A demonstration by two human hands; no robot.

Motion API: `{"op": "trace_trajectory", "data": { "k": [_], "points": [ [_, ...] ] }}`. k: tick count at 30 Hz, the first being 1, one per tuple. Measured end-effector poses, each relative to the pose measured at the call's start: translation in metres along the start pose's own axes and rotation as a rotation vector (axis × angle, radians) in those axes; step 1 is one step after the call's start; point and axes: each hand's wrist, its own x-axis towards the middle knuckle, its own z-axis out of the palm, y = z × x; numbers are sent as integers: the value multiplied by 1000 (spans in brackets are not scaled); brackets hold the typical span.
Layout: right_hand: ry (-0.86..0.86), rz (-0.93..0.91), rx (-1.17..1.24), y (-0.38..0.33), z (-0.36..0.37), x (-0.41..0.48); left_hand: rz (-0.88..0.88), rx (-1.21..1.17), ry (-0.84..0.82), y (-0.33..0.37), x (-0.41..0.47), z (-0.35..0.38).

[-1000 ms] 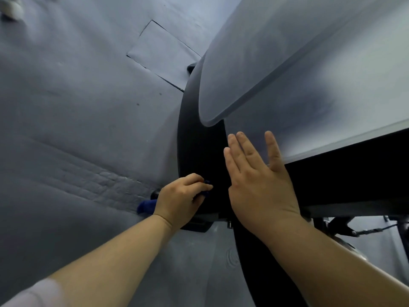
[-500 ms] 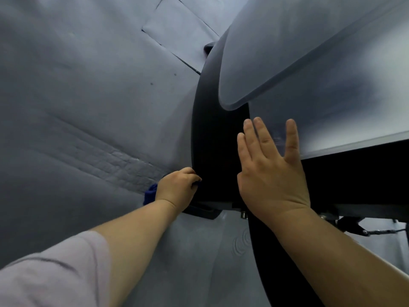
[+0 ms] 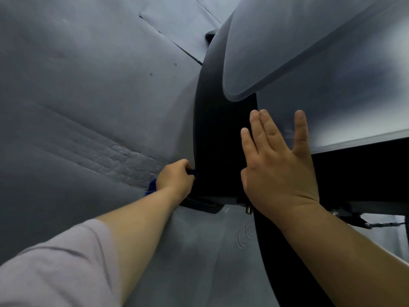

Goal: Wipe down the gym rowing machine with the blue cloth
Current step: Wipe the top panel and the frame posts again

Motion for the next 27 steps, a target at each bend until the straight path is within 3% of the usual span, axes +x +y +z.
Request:
{"op": "trace_trajectory", "data": {
  "k": [6,11,17,19,22,24,27],
  "points": [
    [23,8,41,-1,4,1,0,-107,40,-9,-11,7],
    [25,-4,49,-2,6,3,-40,-25,14,-4,9,3],
    [-16,23,203,-5,-2,9,-32,-255,66,22,18,-41],
    [-66,16,387,0,-17,6,25,-310,71,46,1,-69],
    [-192,86,862,19,-56,10,86,-413,79,106,-43,-129],
    [-276,228,1272,47,-98,14,93,-554,66,153,-82,-179],
    [-240,504,1857,113,-168,17,47,-847,-67,236,-142,-262]
  ]
}}
